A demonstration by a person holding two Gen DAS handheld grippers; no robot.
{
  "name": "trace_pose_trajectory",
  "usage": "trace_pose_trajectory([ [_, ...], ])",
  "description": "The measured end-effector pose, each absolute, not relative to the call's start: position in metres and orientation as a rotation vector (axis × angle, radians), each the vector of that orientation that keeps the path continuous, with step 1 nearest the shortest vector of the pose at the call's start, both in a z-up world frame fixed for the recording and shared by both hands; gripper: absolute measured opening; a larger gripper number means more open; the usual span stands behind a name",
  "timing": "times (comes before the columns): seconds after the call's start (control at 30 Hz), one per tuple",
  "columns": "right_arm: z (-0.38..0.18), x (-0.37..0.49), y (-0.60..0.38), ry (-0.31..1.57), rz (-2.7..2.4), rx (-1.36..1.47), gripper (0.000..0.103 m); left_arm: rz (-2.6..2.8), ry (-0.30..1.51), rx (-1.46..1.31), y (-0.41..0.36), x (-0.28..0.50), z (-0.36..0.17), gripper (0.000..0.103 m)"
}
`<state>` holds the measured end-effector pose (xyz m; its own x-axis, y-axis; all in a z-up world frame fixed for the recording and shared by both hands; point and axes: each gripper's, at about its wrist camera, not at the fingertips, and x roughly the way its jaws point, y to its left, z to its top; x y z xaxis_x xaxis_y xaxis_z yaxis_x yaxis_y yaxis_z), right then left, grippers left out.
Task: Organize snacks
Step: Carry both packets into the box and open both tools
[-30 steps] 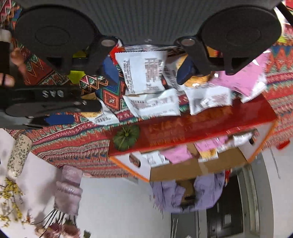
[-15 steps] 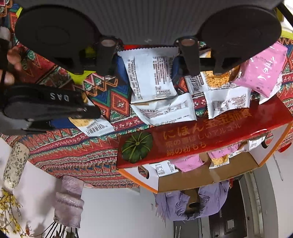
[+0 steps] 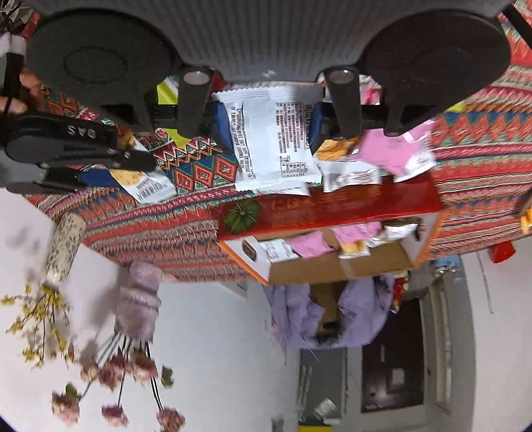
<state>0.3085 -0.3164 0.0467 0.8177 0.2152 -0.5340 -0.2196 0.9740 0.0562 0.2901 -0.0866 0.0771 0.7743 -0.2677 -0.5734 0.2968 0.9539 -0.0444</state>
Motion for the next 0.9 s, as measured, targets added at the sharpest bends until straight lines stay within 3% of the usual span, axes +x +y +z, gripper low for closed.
trace_pose_trajectory([
  [0.53, 0.086, 0.209, -0.269, 0.443, 0.263, -0.05, 0.043, -0.261, 0.494, -0.017, -0.033, 0.204, 0.103, 0.046],
  [0.9, 0.1, 0.228, -0.259, 0.43, 0.288, -0.06, 0.043, -0.242, 0.46, -0.047, -0.002, 0.239, 0.121, 0.046],
])
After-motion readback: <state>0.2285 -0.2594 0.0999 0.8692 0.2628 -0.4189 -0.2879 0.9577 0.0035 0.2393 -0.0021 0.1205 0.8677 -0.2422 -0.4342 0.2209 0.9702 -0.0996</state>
